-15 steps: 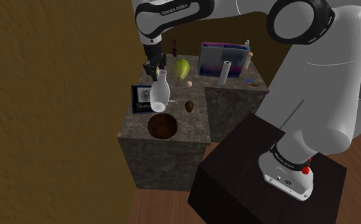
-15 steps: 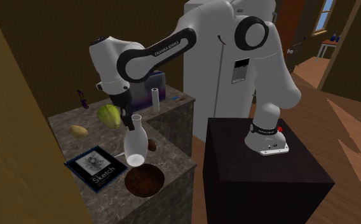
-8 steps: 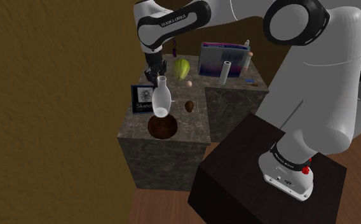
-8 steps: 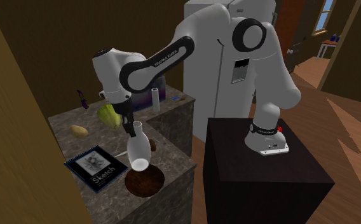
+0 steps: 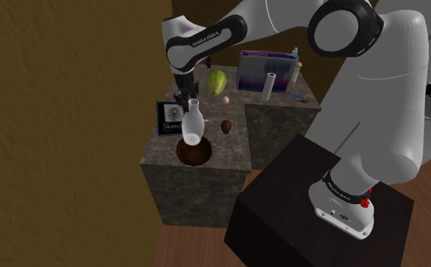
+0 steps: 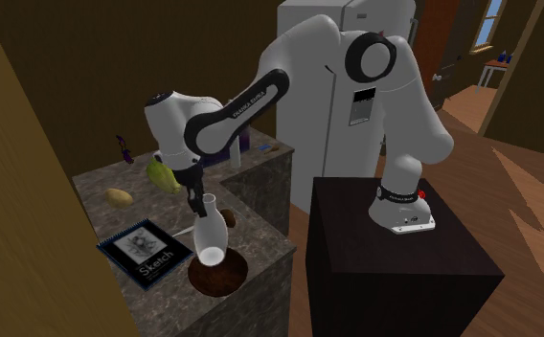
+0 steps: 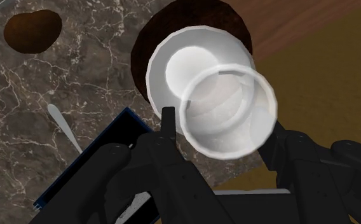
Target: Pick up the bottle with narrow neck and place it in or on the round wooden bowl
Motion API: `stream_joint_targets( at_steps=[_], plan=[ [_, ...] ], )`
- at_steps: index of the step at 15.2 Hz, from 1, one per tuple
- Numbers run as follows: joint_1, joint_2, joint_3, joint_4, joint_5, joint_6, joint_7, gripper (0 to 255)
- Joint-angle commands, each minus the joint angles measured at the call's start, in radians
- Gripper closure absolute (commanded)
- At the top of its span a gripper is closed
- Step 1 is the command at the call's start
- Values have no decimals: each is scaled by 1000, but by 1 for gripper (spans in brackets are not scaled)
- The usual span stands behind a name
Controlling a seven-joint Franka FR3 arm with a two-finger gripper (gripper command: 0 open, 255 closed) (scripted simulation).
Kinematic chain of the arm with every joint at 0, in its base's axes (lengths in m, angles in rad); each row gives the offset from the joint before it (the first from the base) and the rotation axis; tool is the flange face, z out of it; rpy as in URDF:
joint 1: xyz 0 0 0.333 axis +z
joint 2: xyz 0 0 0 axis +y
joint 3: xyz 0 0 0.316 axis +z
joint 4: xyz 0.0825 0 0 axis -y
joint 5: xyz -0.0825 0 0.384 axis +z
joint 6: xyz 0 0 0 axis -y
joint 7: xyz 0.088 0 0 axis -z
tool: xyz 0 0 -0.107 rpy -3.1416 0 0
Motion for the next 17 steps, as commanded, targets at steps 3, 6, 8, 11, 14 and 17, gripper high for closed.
stream_joint_targets(
  at_steps=[3, 6, 8, 11, 14, 17],
  plan=[
    [2, 27, -1, -13, -3, 41, 3, 255],
    [2, 48, -3, -23, -6, 71, 5, 255],
    [3, 62, -4, -27, -8, 90, 7, 255],
    [4, 87, -6, -33, -10, 120, 9, 255],
    [4, 87, -6, -33, -10, 120, 9, 255],
    [4, 87, -6, -33, -10, 120, 9, 255]
  ],
)
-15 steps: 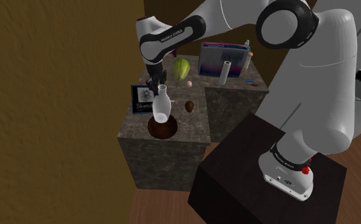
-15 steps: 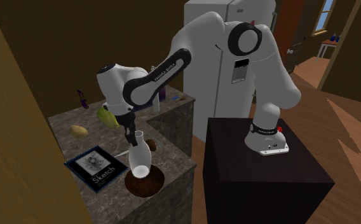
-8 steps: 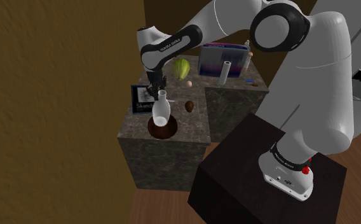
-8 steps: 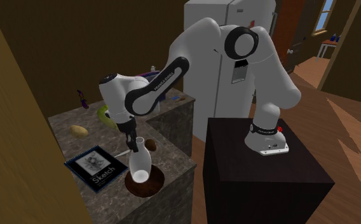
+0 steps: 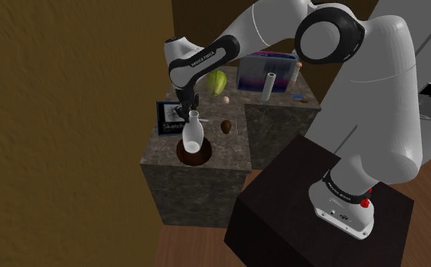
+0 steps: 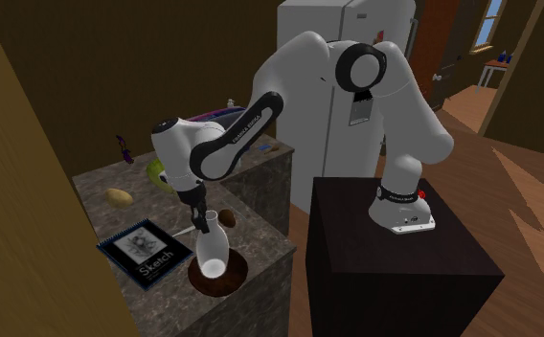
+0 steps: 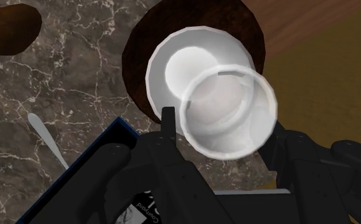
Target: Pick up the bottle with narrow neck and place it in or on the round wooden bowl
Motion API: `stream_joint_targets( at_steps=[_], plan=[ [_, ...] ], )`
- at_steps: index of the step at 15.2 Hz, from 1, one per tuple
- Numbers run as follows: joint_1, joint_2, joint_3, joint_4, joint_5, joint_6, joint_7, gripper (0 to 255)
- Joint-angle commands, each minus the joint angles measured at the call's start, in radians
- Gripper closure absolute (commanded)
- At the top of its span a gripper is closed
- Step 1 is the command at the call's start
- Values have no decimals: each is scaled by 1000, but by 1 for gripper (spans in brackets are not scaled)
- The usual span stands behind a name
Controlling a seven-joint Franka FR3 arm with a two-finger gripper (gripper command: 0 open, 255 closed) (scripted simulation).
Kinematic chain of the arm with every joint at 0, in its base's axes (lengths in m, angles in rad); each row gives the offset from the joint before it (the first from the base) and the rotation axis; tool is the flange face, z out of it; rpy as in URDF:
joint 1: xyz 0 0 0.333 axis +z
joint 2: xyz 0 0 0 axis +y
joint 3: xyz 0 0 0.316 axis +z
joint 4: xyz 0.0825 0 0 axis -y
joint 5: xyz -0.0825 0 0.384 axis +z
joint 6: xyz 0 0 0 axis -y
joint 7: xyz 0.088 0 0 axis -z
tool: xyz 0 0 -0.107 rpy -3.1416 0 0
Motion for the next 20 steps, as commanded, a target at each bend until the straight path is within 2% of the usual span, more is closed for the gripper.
stream_joint_targets(
  at_steps=[1, 2, 3, 8, 12, 20],
  plan=[
    [0, 0, 0, 0, 0, 0, 0, 255],
    [0, 0, 0, 0, 0, 0, 0, 255],
    [0, 0, 0, 0, 0, 0, 0, 0],
    [0, 0, 0, 0, 0, 0, 0, 0],
    [1, -44, 5, 63, 7, -106, -5, 0],
    [1, -44, 5, 63, 7, -106, -5, 0]
  ],
)
